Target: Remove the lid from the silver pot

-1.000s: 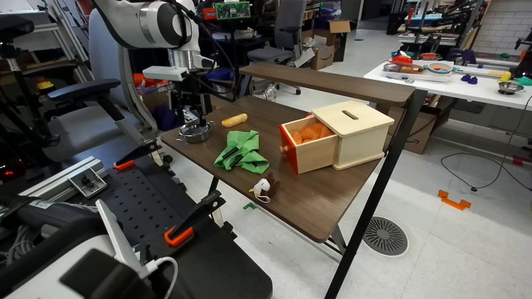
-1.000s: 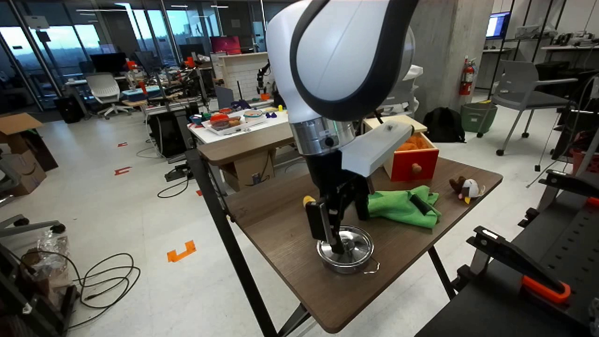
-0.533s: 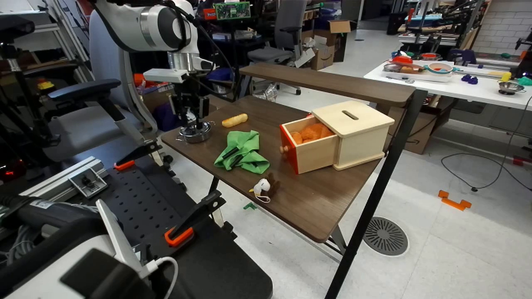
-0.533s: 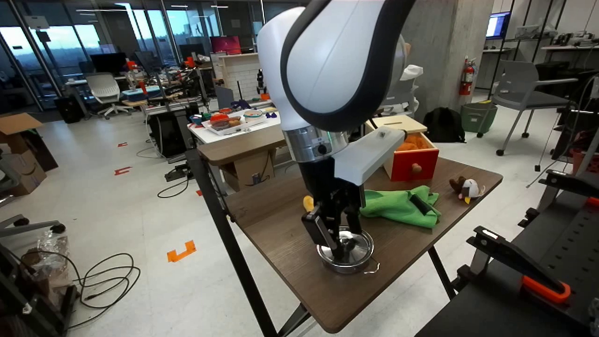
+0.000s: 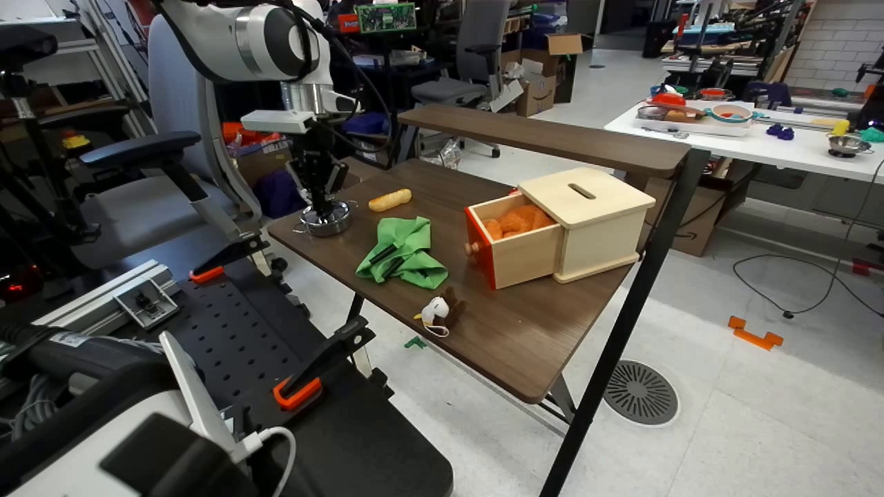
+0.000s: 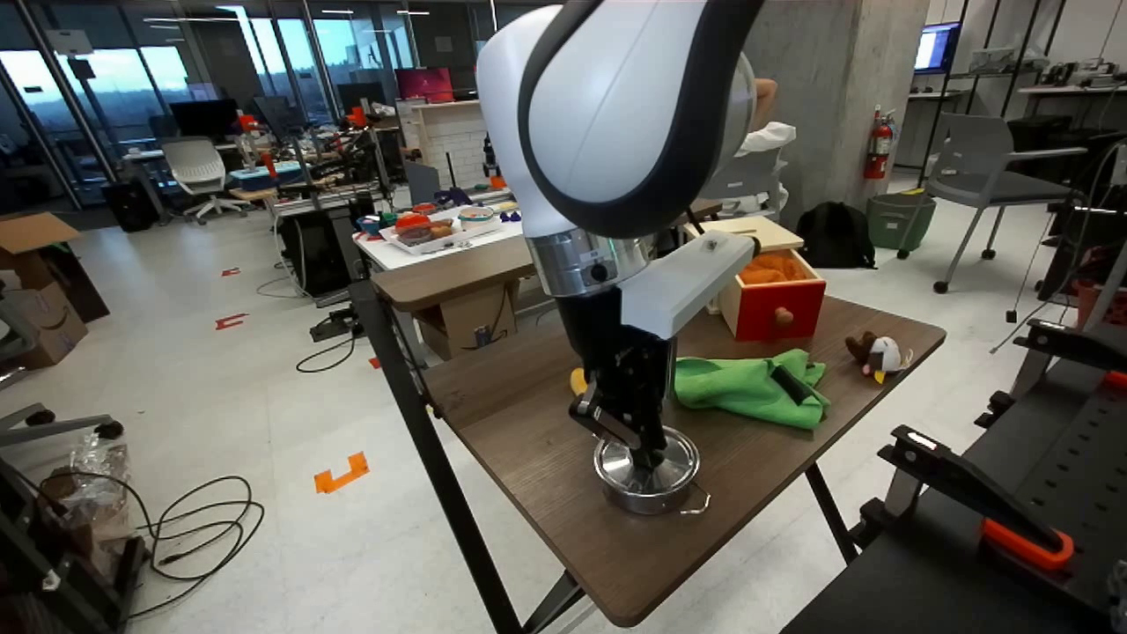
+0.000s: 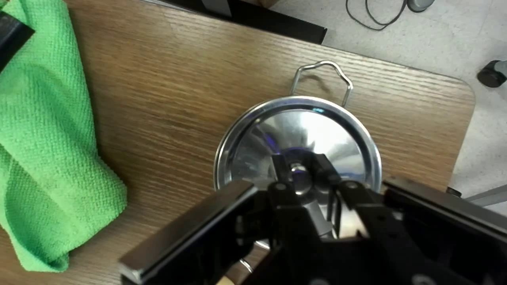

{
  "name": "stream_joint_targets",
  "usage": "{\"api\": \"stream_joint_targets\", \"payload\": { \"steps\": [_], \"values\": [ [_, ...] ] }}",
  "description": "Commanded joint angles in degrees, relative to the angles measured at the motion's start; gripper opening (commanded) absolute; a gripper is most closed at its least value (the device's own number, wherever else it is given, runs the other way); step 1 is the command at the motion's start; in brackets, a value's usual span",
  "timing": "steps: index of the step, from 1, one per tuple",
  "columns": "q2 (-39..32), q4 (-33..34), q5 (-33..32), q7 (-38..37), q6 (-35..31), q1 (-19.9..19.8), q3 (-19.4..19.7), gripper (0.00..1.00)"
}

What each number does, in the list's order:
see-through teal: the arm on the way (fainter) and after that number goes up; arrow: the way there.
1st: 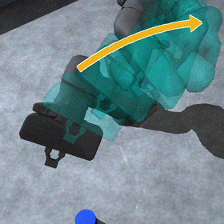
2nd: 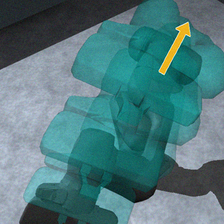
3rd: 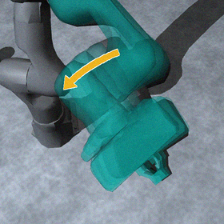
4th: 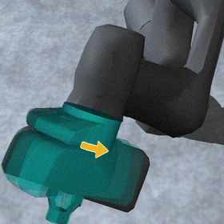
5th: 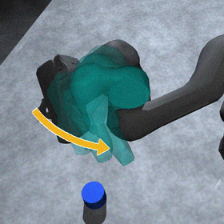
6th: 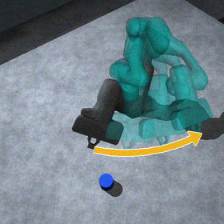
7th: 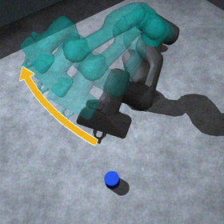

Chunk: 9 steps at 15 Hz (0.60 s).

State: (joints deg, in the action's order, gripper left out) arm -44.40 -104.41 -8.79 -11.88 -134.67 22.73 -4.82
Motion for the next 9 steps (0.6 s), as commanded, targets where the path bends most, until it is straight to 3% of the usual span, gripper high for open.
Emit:
{"api": "stream_joint_targets", "payload": {
  "steps": [1, 5, 9],
  "values": [
    [0.3, 1.4, -0.5, -0.4, 3.2, 0.2, 0.1, 0.05],
    [3.0, 1.2, -0.5, -0.3, 3.6, -0.3, 0.1, 0.05],
    [3.8, 5.2, -1.2, -1.0, 2.8, -0.3, 1.1, 0.05]
  ]
}}
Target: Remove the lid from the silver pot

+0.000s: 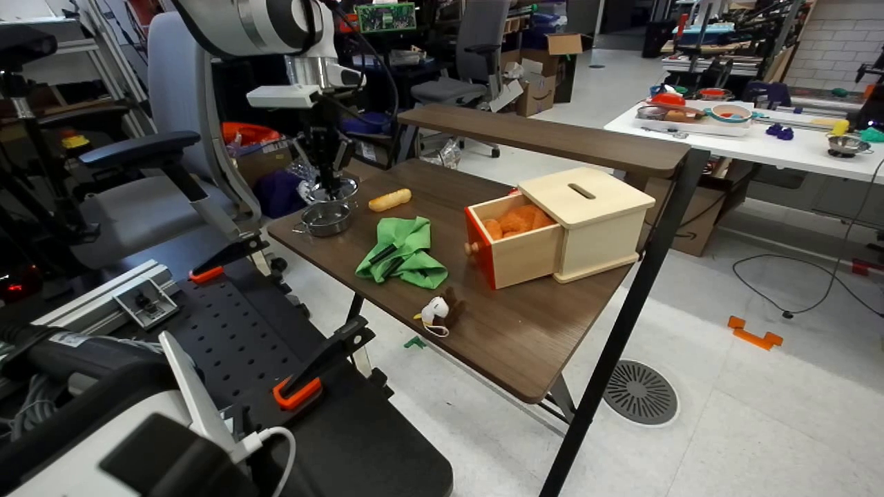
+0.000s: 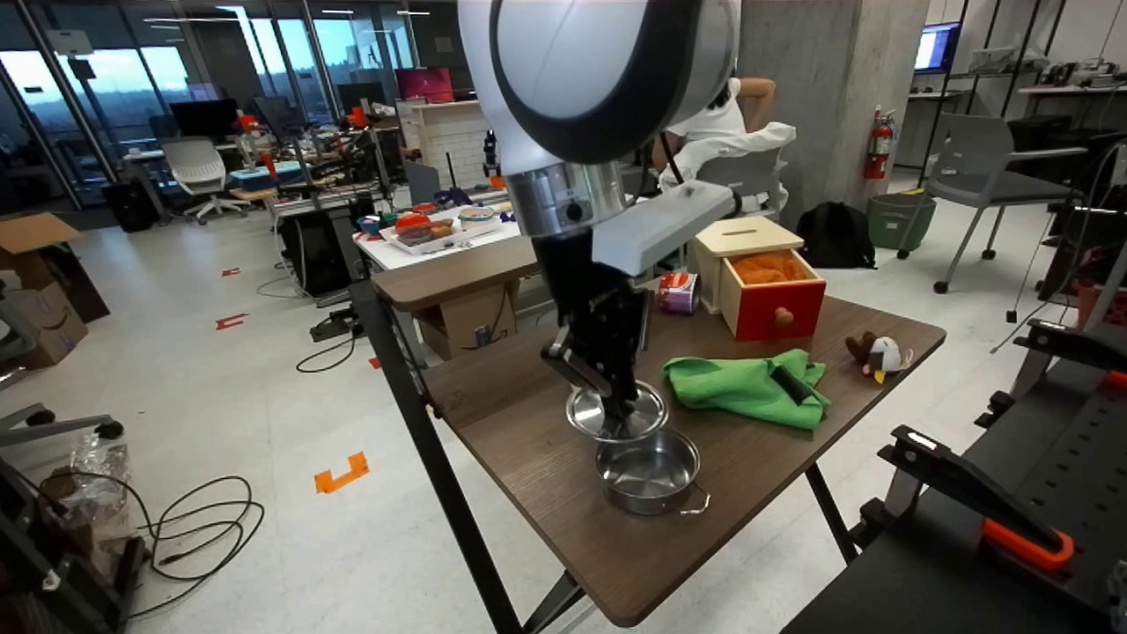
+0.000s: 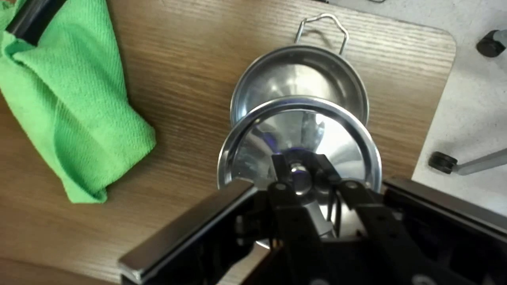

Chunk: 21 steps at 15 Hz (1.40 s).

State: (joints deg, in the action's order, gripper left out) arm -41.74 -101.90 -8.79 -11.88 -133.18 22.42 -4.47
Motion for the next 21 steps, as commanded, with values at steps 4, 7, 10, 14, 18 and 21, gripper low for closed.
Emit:
{"api": "stream_joint_targets", "payload": {
  "steps": [4, 7, 10, 14, 18, 21],
  "values": [
    [-1.1, 9.7, -1.0, -0.9, 2.7, -0.3, 1.7, 0.05],
    [-4.5, 15.3, -1.0, -0.3, 6.0, -0.5, 2.0, 0.05],
    [-8.6, 20.5, -1.0, 0.0, 9.4, -0.3, 2.2, 0.05],
    [-14.8, 27.8, -1.3, 1.0, 14.1, 0.0, 2.4, 0.05],
    [-20.3, 35.3, -1.7, 1.9, 18.9, 0.6, 2.6, 0.05],
    [-23.6, 40.3, -2.3, 2.6, 21.8, 1.1, 2.8, 0.05]
  ]
}}
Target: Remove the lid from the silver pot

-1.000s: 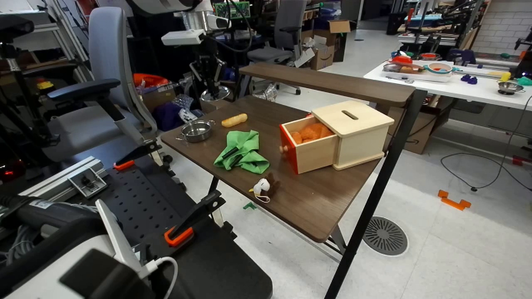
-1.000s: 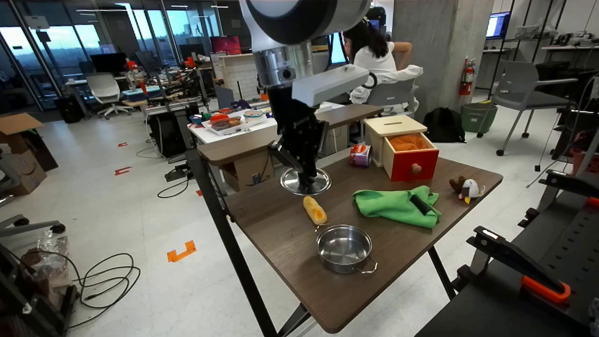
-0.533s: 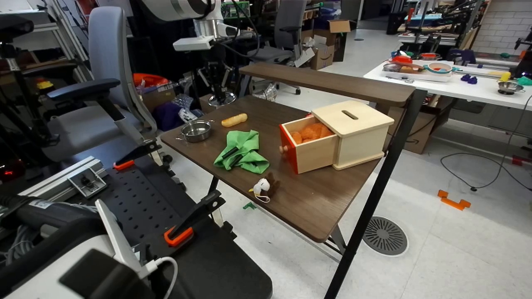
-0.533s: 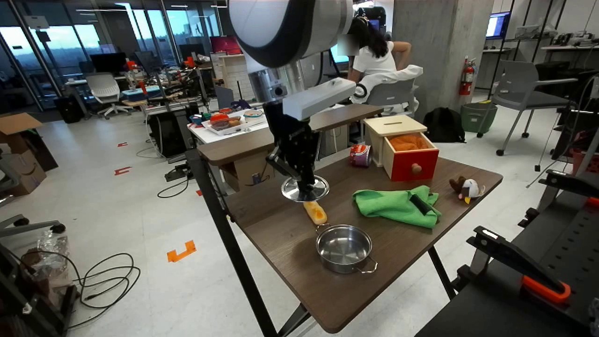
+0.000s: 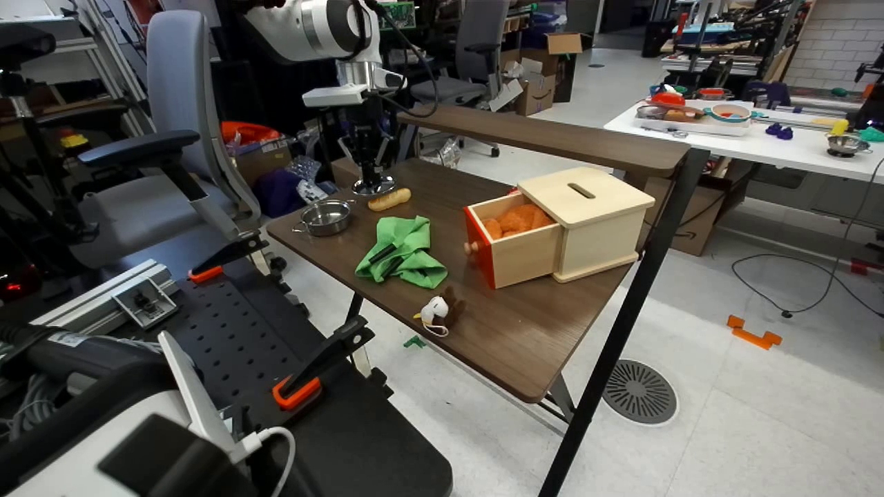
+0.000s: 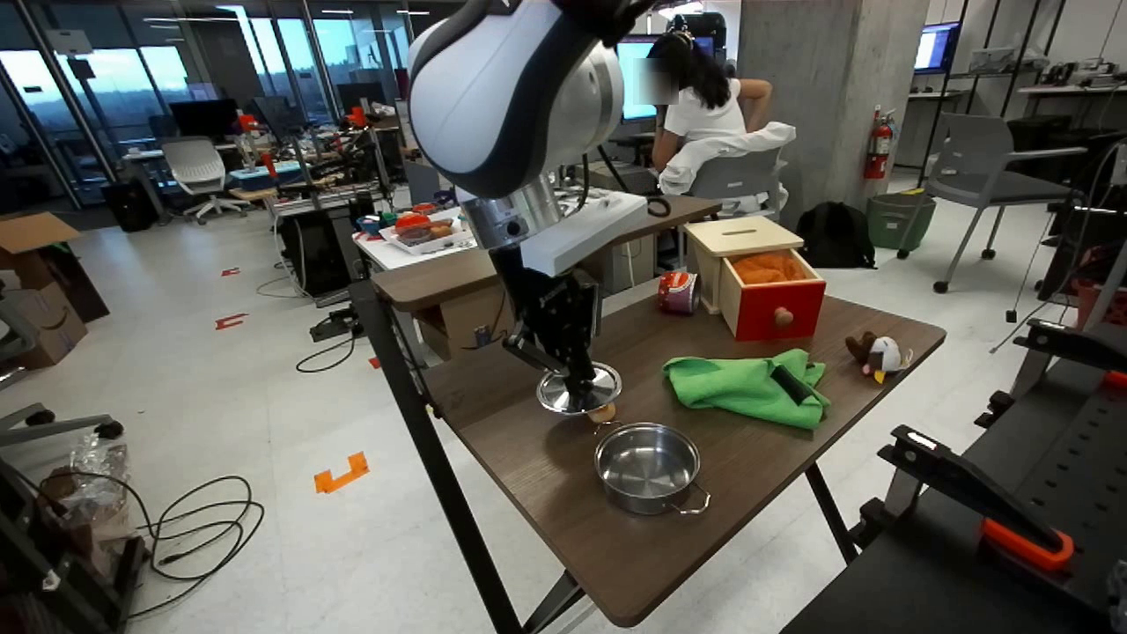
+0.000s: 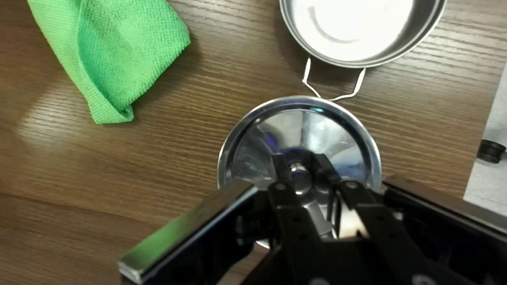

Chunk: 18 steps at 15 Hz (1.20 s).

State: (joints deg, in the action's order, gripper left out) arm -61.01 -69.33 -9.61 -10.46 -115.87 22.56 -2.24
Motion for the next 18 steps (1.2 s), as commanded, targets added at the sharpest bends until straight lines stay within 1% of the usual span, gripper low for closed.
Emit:
{"api": "stream_joint_targets", "payload": {
  "steps": [1, 5, 8, 9, 10, 13, 15, 18],
  "values": [
    [-5.2, 9.1, -1.6, 1.4, 5.1, 1.0, 0.5, 0.05],
    [-8.2, 14.6, -1.6, 2.1, 6.8, 1.3, 0.7, 0.05],
    [-8.8, 16.8, -1.4, 2.8, 8.0, 1.1, 0.7, 0.05],
    [-8.5, 16.6, -1.5, 3.1, 7.7, 1.0, 0.8, 0.05],
    [-6.8, 14.6, -1.4, 3.3, 6.8, 0.6, 0.9, 0.05],
    [-4.7, 12.2, -1.5, 4.0, 5.6, -0.1, 1.8, 0.05],
    [-3.8, 10.8, -1.8, 3.9, 4.4, -0.5, 3.1, 0.05],
    [-4.0, 10.9, -1.3, 3.2, 4.1, -1.8, 5.3, 0.05]
  ]
}}
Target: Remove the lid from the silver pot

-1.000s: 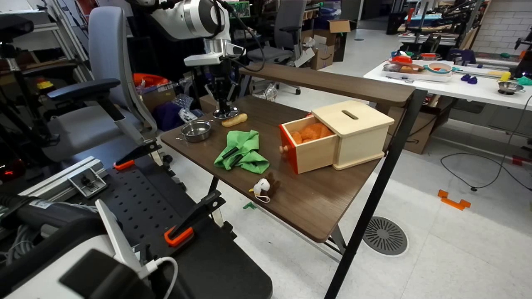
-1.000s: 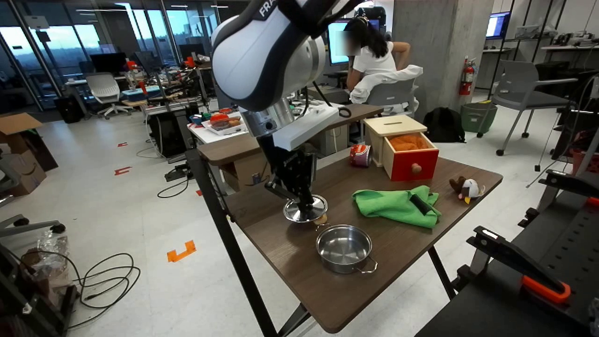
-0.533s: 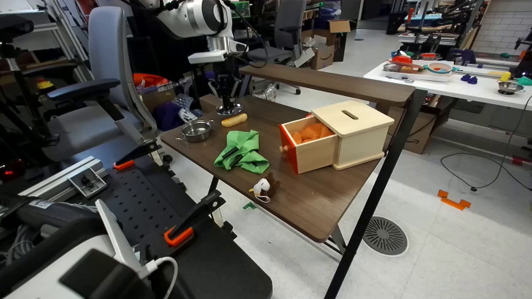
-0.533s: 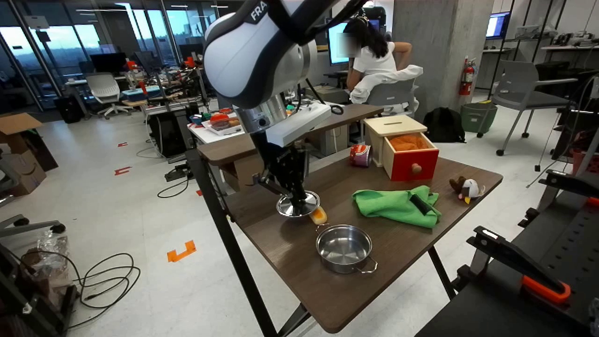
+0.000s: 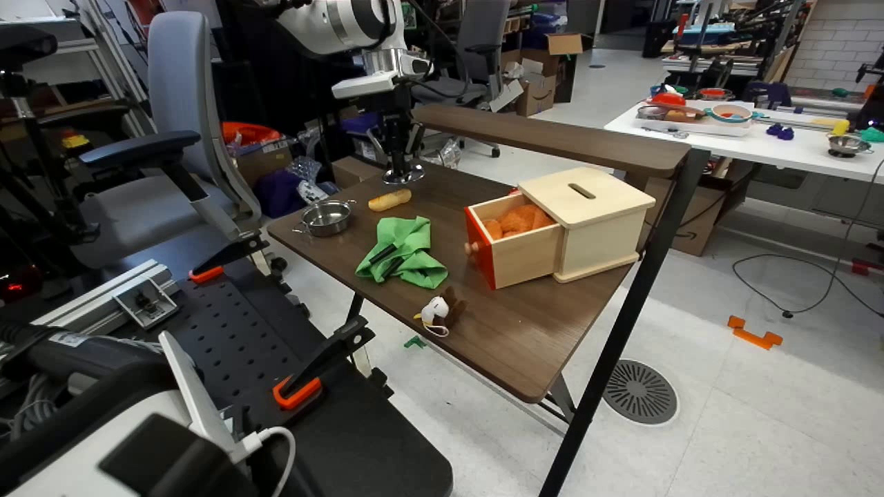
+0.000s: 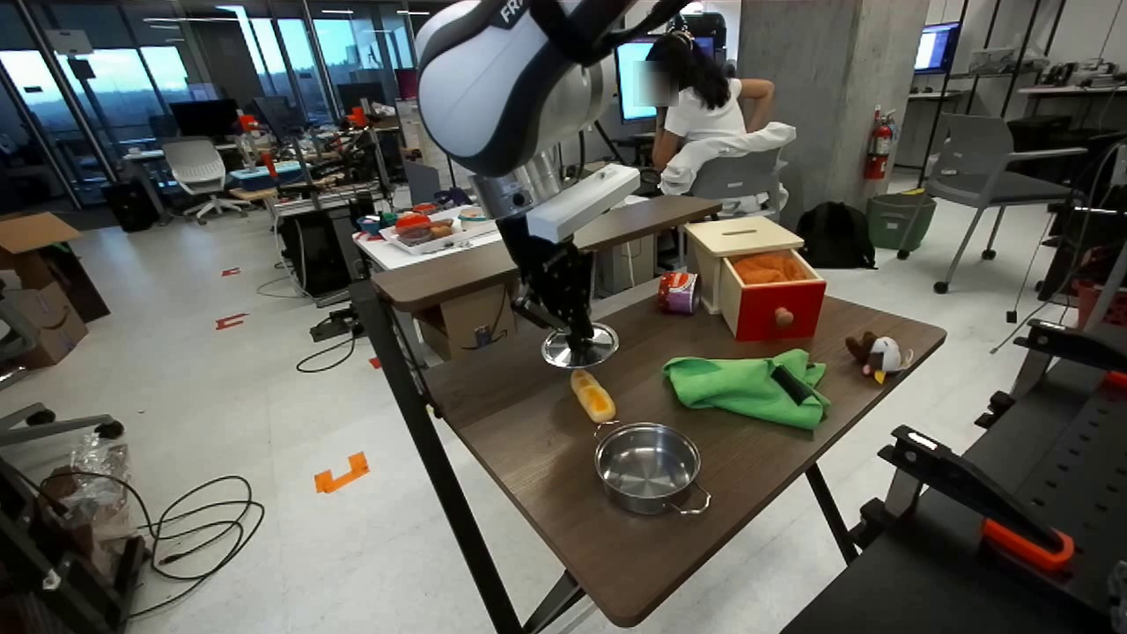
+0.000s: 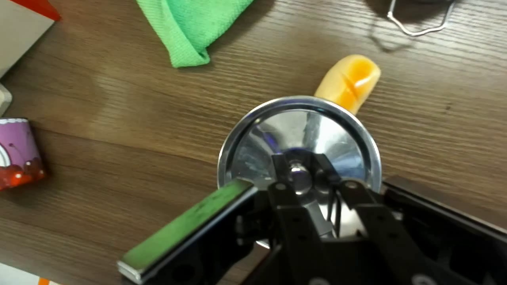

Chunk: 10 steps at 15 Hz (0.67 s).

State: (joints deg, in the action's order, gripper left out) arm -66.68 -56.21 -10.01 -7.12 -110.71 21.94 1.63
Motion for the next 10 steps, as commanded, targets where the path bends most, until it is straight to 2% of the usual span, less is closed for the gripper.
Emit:
{"api": "stream_joint_targets", "payload": {
  "steps": [1, 4, 10],
  "values": [
    [1.4, -2.0, -0.7, -0.1, -1.0, -1.7, 2.0, 0.05],
    [0.5, -1.6, -0.3, -0.6, -0.9, -3.1, 3.5, 0.05],
    [-2.0, -1.3, -0.3, -0.6, -0.8, -4.7, 3.9, 0.05]
  ]
}}
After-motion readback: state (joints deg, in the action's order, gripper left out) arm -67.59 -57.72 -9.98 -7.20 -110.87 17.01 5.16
